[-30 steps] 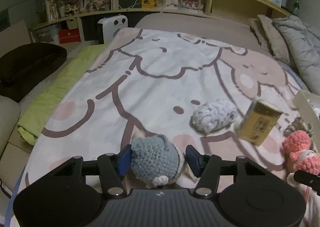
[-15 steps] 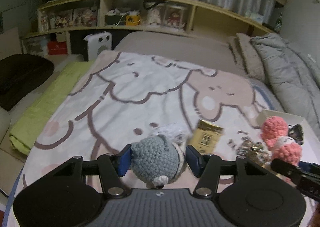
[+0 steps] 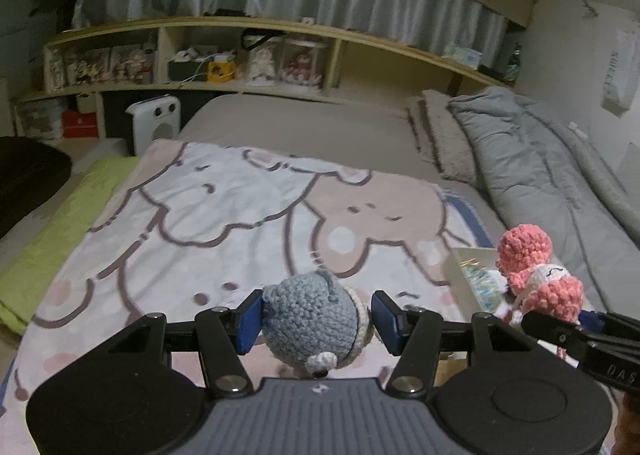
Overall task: Organize objects
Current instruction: 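Carry the mouse and bunny into the white box and open both tools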
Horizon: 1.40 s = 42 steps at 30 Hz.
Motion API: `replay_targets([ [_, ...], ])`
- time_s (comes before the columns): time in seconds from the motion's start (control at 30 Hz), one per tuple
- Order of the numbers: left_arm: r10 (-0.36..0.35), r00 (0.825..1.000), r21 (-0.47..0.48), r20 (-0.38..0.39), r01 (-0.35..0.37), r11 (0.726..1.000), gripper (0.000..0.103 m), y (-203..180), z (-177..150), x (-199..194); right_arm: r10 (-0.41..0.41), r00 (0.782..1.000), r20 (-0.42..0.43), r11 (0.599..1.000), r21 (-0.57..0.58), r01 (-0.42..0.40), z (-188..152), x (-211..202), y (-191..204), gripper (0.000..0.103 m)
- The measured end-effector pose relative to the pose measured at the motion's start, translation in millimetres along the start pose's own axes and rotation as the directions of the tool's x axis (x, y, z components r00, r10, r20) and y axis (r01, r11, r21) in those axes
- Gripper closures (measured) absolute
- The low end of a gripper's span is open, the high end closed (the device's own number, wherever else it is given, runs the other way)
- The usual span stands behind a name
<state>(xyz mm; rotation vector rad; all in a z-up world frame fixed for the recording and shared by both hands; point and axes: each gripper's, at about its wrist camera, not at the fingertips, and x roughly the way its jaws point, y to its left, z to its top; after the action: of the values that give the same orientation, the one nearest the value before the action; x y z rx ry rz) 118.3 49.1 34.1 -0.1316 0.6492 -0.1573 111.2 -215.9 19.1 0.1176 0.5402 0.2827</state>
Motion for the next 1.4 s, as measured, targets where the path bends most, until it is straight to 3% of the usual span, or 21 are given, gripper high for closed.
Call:
replay_targets([
  [0.33,-0.106,0.994,0.047,0.031,0.104,0.993,0.045,-70,18,17,-0.086,0.996,0.04,0.995,-0.039,0.087,27,-33,-62,0.053],
  [0.63,-0.22,0.975,0.09,0.027,0.216,0.972,0.045,-140,23,44,-0.141,0.989,0.037,0.988,-0.058,0.143,32,-41,-109,0.053],
  [0.97,-0.347,0.937,0.125,-0.03,0.348,0.929,0.045,-196,0,77,-0.149,0.988,-0.037,0.986,-0.077,0.146,10,-31,-146,0.052],
  [1.23,-0.467,0.882,0.073,-0.058,0.47,0.88,0.045,-220,-16,117,-0.165,0.983,-0.084,0.986,-0.047,0.161,-5,-15,-175,0.052],
  [1.4,-0.444,0.885,0.126,-0.139,0.46,0.879,0.045,-226,-29,150,-0.149,0.982,-0.116,0.988,-0.055,0.144,-12,-3,-189,0.052],
])
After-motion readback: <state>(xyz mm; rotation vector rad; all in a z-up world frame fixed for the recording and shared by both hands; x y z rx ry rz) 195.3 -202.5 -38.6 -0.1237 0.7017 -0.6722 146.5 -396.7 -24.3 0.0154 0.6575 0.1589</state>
